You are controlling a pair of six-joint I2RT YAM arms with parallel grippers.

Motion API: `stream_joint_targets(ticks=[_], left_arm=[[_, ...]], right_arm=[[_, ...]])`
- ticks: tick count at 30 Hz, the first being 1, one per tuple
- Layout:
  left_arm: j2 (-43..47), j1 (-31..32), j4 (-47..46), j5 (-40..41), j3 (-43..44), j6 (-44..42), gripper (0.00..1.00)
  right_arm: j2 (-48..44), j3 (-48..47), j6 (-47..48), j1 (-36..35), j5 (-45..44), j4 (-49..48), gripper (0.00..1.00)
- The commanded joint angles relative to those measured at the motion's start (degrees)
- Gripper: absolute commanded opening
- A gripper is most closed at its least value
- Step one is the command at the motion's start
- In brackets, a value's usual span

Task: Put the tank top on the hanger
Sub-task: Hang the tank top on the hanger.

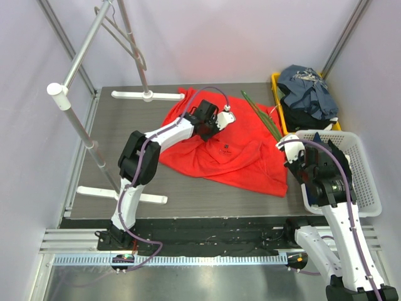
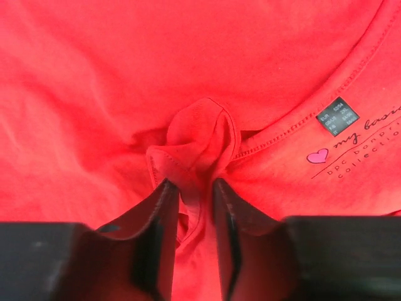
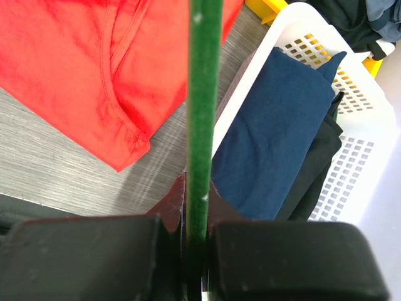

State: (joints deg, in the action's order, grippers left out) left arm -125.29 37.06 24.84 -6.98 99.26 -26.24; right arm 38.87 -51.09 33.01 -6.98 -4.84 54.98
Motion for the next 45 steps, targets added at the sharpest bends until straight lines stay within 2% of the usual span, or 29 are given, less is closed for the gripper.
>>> stream_joint_targets(ticks=[1,3,10,16,21,29,35,45], left_arm=[[0.14,0.12,-1.99,0.04,2.08,0.14,0.14],[0.40,0.12,-1.99,0.21,1.90,0.14,0.00],[0.93,0.12,-1.02,-0.58,1.90,-0.04,0.00],[4.09,-1.10,-1.55,5.40,2.25,2.50,0.00],[8.48,-2.08,-1.64,6.46,2.07,3.83,0.00],[11.56,-2.08,-1.11,11.28,2.42,5.41,0.00],[14.81,-2.08,-0.41,11.64,2.86,6.55,0.00],[19.82,-2.08,3.02,9.97,3.13,7.87,0.00]], right_arm=[[-0.55,-0.41,-0.67,0.30,0.18,-3.65,0.01],[-0.55,-0.50,-0.67,0.30,0.18,-3.65,0.01],[-0.55,-0.24,-0.41,0.39,0.89,-3.57,0.01],[-0.90,-0.24,1.35,0.30,2.55,-1.55,0.01],[-1.08,-0.41,4.16,0.30,8.87,2.23,0.01],[-0.90,-0.76,8.46,0.30,13.97,8.64,0.01],[0.94,-0.50,11.10,0.39,19.42,13.13,0.01],[4.36,2.75,12.42,0.30,22.07,7.42,0.01]])
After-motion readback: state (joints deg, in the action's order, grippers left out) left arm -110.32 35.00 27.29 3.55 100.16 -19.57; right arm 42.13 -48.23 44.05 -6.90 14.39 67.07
